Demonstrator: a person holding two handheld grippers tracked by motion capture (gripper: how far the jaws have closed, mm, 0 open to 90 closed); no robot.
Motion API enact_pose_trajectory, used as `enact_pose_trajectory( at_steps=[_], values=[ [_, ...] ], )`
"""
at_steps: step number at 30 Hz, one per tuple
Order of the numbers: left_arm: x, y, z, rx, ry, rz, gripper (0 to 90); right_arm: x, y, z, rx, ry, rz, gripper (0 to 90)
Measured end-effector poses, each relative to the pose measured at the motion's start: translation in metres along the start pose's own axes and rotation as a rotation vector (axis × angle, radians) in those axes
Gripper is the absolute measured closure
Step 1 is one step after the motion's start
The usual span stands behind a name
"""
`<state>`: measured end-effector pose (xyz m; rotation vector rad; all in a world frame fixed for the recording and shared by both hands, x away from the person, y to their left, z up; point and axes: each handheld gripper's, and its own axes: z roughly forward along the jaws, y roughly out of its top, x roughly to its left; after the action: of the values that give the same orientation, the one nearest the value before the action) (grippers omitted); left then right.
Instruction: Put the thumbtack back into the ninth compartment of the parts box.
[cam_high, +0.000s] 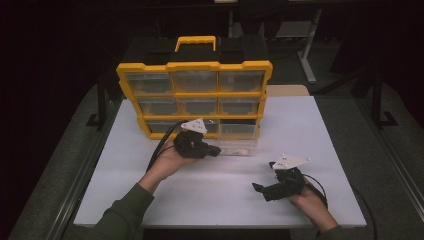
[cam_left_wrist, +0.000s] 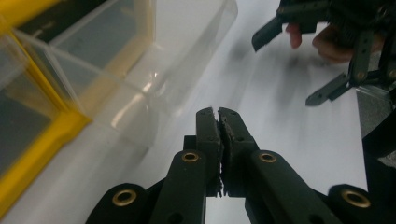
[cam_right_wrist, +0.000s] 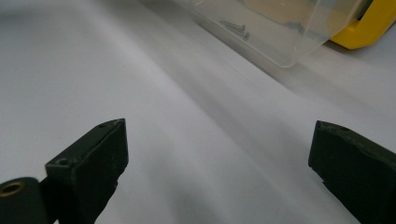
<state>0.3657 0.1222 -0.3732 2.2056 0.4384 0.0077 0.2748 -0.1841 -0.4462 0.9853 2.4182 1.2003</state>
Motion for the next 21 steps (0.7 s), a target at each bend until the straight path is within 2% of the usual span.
enact_pose_trajectory(
  at_steps=[6,11,21],
  values=[
    [0.006,0.022,-0.005,-0.018,-0.003,0.014,87.4,0.000,0.000,0.000,0.001,-0.001,0.000,4.0],
    [0.012,0.039,-0.003,-0.027,0.002,0.016,87.4,0.000,0.000,0.000,-0.001,0.000,-0.003,4.1],
    [0.017,0.060,0.015,-0.013,0.021,0.037,87.4,0.000,0.000,-0.001,-0.004,0.001,-0.001,4.1]
  ],
)
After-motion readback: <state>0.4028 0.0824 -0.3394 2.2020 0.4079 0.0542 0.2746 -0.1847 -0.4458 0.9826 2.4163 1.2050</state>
